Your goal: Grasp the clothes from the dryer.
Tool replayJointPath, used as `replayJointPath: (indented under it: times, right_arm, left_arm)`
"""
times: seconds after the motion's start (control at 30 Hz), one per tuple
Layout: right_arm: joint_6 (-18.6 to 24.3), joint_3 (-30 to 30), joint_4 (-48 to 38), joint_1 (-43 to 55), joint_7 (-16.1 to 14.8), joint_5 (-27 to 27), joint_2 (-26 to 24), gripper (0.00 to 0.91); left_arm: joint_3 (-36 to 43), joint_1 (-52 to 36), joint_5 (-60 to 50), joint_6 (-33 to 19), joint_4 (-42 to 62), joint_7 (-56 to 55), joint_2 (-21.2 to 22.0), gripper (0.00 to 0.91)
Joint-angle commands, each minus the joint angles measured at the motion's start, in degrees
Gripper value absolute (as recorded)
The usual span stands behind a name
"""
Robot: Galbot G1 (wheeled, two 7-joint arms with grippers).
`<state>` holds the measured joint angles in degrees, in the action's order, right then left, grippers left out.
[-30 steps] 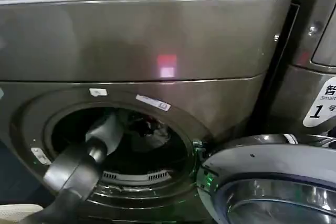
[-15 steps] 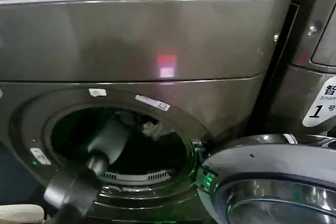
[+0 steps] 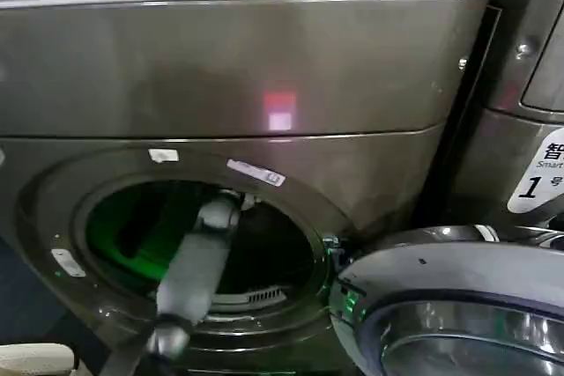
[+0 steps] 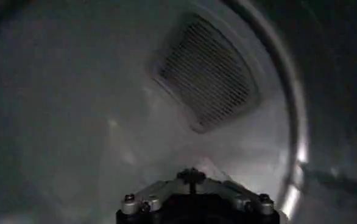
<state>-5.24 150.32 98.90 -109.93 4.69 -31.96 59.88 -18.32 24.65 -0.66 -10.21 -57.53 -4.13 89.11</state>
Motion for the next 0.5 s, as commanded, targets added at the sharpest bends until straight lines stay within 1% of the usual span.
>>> replayJointPath:
  times: [0.03,0.17,0.5]
  right_arm:
    - [2.0,1.2,-0.3,-0.8,-1.1,0.1,0.1,0.907]
    - [2.8,1.2,-0.7,-0.8,-1.3,-0.5,0.3,0.907]
    - [3.0,1.2,-0.6,-0.8,-1.2,-0.4,0.2,0.907]
  left_arm:
    - [-3.7,9.6,-0.2,-2.3,-13.6,-7.8,0.5,0.000]
    - [-3.4,9.0,0.0,-1.5,-14.1,-7.4,0.3,0.000]
    - [-3.1,10.1,0.9,-0.3,-16.2,-6.8,-0.5,0.000]
